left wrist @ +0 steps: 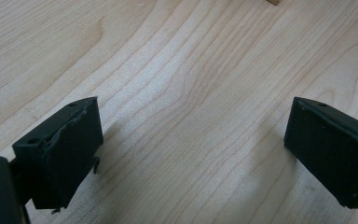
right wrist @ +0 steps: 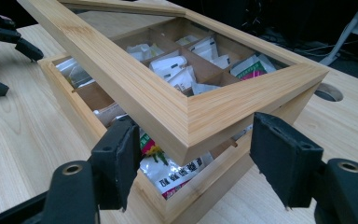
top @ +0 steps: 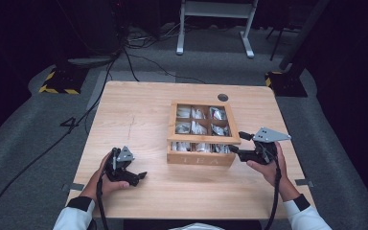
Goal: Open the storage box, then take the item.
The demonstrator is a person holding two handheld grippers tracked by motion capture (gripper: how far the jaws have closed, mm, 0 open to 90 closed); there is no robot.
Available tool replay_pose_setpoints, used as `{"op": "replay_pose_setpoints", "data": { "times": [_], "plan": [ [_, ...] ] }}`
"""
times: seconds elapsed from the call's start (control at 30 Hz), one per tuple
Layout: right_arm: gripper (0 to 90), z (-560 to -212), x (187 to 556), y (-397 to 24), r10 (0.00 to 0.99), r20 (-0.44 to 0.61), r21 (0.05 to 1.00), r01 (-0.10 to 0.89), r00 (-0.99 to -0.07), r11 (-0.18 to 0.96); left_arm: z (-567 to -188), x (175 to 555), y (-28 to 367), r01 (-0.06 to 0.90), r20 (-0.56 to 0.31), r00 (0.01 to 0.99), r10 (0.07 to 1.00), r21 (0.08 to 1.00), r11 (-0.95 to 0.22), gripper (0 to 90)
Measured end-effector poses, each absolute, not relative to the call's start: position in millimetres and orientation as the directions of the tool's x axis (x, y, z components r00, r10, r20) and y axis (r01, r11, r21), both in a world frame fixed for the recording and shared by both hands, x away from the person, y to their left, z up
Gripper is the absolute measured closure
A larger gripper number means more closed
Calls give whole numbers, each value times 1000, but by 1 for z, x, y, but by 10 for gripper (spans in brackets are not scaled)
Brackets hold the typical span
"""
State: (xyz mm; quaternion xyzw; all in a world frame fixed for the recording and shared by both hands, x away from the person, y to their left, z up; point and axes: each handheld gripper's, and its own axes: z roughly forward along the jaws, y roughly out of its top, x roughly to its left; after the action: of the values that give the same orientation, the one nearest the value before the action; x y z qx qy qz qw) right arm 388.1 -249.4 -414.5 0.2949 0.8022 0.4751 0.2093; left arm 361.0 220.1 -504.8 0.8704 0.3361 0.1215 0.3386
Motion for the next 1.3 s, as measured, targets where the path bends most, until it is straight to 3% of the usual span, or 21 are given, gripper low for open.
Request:
{"op": "replay_pose_setpoints", "data": {
  "times": [1.3],
  "plan": [
    [328, -402, 395, -245, 689, -83, 902, 240, -720, 359, -505, 363, 220, 496, -16, 751, 660, 673, -549, 48]
  ]
}}
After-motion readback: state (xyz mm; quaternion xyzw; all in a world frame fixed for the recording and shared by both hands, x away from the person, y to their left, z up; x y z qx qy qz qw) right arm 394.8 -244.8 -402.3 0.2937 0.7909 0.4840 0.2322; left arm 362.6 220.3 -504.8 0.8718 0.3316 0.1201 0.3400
